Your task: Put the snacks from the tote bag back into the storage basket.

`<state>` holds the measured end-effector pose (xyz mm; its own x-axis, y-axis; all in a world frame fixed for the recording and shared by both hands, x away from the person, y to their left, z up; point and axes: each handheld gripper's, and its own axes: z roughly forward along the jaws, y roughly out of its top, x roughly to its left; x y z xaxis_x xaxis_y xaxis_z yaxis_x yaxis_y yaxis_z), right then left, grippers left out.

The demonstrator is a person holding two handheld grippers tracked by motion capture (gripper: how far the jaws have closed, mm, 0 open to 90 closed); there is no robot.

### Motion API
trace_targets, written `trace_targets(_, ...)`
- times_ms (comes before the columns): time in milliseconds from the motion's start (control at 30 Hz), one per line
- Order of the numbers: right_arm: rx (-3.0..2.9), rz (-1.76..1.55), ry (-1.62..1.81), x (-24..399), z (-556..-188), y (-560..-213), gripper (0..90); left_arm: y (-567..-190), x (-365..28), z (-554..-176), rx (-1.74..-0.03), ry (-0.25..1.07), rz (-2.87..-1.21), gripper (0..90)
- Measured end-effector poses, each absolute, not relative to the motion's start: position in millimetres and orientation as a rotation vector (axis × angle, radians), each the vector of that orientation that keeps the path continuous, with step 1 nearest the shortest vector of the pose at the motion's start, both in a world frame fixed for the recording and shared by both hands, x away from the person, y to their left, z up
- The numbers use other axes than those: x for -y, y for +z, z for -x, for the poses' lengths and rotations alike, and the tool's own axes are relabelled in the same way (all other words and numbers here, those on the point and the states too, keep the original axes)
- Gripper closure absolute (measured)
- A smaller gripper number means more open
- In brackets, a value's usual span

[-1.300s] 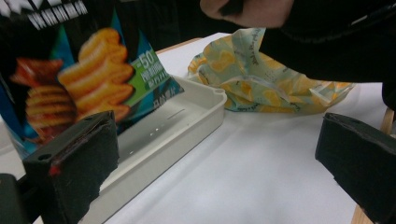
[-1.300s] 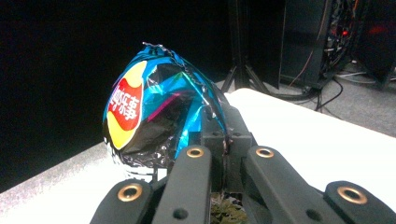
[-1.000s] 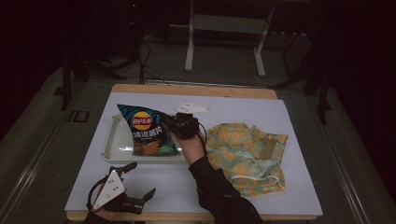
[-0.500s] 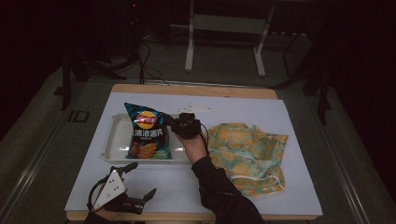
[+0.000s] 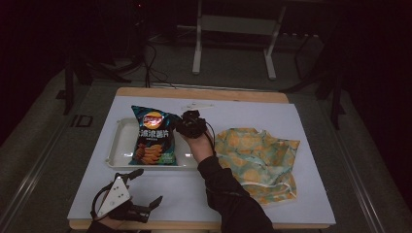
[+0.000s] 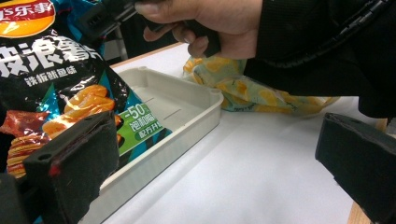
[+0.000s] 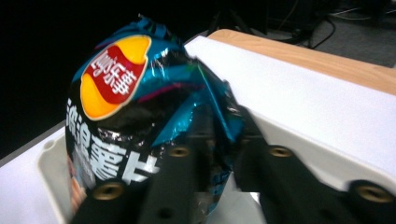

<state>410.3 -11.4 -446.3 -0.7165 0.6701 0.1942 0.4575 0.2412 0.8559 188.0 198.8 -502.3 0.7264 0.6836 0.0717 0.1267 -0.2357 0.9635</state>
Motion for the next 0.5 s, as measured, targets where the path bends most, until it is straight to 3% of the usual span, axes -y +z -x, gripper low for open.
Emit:
trace_targets(300, -2.279, -1.081, 1.413, 23, -412, -427, 58.9, -502, -198, -188, -0.646, 0.589, -1.761, 0.1)
trace_targets(500, -2.265, -1.045, 1.373, 36, -409, -412, 53.7, -502, -198, -189, -0.646, 0.593, -1.764, 0.1)
